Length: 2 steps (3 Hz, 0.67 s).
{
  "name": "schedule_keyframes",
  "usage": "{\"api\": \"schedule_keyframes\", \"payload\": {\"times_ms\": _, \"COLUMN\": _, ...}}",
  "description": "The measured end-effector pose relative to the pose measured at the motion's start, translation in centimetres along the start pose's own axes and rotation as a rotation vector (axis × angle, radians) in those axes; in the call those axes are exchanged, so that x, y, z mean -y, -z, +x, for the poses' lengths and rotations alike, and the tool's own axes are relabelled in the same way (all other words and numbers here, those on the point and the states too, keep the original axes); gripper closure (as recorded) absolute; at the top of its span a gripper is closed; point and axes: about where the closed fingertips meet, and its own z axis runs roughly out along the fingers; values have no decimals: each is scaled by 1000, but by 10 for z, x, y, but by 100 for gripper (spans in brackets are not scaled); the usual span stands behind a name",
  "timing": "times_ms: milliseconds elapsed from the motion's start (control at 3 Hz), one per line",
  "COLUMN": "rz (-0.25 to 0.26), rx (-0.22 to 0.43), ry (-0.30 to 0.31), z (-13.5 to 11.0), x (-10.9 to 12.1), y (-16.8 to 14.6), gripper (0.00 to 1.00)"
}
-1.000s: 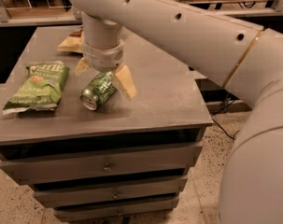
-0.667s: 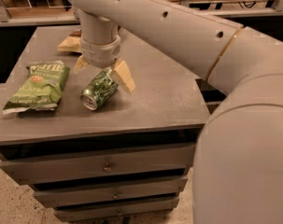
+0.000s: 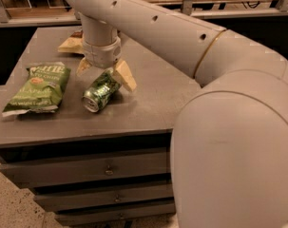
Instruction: Pick green can
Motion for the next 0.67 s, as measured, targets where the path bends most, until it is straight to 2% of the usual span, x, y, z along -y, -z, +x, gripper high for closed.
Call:
{"api": "schedule_keyframes", "payload": {"times_ms": 333, "rz": 14, "rx": -4, "ry": 0, "z": 1, "x": 4, "y": -2, "gripper": 16}}
{"api": "schedule_keyframes", "payload": {"times_ms": 667, "rz": 26, "rx": -6, "ry": 1, "z": 3, "x": 8, "y": -4, "gripper": 40}}
